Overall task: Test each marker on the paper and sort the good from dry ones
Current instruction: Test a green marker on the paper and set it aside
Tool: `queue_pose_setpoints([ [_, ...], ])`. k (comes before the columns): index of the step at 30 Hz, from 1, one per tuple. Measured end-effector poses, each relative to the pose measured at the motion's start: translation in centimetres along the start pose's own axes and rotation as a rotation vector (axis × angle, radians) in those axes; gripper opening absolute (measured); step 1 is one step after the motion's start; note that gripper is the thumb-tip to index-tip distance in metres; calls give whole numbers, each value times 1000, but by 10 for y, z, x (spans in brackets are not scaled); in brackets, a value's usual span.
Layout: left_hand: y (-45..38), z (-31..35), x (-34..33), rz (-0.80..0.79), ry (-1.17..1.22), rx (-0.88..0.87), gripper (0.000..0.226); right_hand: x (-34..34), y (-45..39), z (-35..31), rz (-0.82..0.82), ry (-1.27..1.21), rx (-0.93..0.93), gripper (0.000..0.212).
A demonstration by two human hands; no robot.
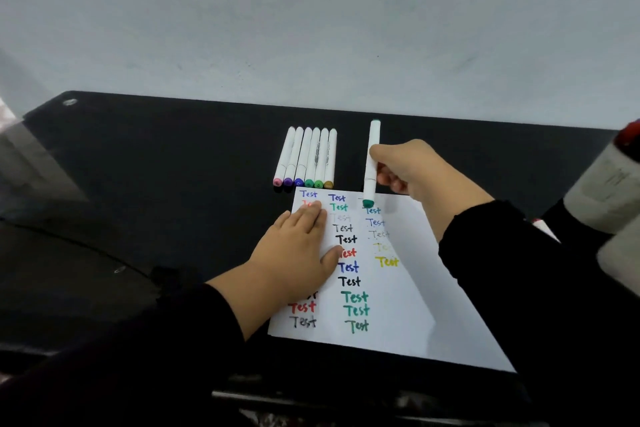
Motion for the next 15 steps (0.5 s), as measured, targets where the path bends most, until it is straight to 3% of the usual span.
queue_pose_setpoints([
  [3, -1, 1, 4, -44, -87, 23, 71, 5, 26, 11, 22, -100, 10, 12],
  [6, 10, 5, 23, 36, 75, 32, 63, 7, 51, 22, 40, -231, 22, 13],
  [10, 46, 12, 35, 198, 572, 52, 49, 7, 80, 44, 65, -389, 10, 15],
  [13, 63, 23, 15, 134, 1031, 25, 37, 2, 95, 59, 71, -468, 14, 14],
  [15, 67, 31, 5, 92, 1192, 1, 18, -1, 102, 65, 74, -512, 45, 13],
])
Point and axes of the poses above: each hand's wrist, its own y-axis away from the middle knuckle, its own x-axis out of the back of the hand, z = x × y, the point moved 10 cm from there along -y, towards the middle knuckle, and after that the axes turned 10 degrees about -z, right-handed, at the moved point
